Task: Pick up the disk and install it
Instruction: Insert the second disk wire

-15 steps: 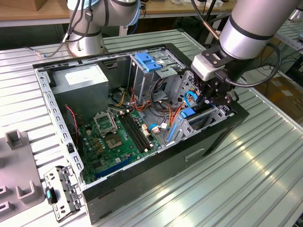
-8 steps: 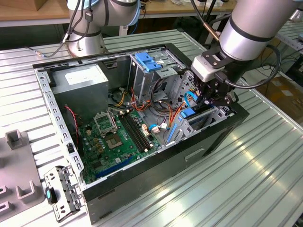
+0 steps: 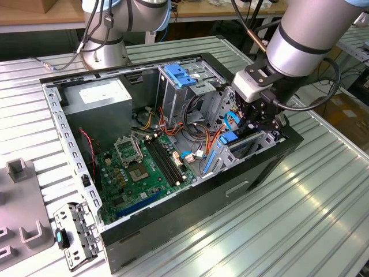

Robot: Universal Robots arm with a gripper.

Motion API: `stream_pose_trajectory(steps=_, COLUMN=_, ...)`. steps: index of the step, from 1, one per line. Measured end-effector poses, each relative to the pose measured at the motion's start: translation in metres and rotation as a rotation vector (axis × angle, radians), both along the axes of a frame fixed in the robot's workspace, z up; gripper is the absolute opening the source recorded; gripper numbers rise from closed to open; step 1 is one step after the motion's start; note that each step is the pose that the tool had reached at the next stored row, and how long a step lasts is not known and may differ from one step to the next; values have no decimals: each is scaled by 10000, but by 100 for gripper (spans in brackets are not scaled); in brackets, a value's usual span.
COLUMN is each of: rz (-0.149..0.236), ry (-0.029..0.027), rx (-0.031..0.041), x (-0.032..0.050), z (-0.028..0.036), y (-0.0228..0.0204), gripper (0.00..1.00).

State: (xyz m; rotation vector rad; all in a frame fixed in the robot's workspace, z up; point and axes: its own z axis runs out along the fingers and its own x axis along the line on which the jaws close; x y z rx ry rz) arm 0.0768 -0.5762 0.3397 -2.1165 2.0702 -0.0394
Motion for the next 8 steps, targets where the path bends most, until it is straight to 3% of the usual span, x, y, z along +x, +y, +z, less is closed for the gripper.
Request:
stream_pose_trajectory(steps=6, rz=1, ry=0, rx=4, x=0, z=-13, y=-3, gripper=16)
stream_pose_trajectory(steps=8, rz=2, ry=-2, rx=29, x=1, z=17, y=-3, gripper=24)
